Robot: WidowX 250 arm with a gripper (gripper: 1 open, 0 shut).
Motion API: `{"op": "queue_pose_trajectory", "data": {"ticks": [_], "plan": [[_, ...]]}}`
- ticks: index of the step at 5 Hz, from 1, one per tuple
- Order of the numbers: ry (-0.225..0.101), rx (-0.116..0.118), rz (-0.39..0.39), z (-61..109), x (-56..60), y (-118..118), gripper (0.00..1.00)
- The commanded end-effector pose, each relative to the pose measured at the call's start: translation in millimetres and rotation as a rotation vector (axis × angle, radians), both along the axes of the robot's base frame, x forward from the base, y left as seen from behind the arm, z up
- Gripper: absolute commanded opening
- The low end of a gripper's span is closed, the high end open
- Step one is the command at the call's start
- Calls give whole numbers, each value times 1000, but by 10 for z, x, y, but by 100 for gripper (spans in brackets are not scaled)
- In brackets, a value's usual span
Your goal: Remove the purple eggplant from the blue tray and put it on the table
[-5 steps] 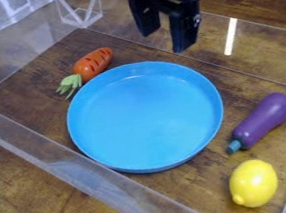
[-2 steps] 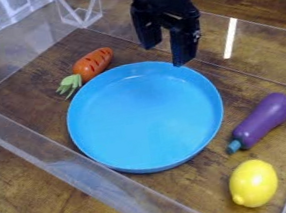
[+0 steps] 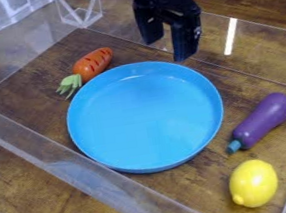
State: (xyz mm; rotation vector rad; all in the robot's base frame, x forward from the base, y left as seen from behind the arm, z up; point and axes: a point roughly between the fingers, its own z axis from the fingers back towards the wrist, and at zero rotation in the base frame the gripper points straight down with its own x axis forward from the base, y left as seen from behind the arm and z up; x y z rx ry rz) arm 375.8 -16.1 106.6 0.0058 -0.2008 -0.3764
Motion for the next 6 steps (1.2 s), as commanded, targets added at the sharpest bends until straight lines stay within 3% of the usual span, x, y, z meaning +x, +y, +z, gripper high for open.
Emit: {"op": "queue_pose_trajectory", "data": {"ticks": [1, 3, 6], "plan": [[-62, -1, 1, 191, 100, 1, 100], [-47, -2, 40, 148, 93, 55, 100], [-51, 6, 51, 158, 124, 143, 100]]}}
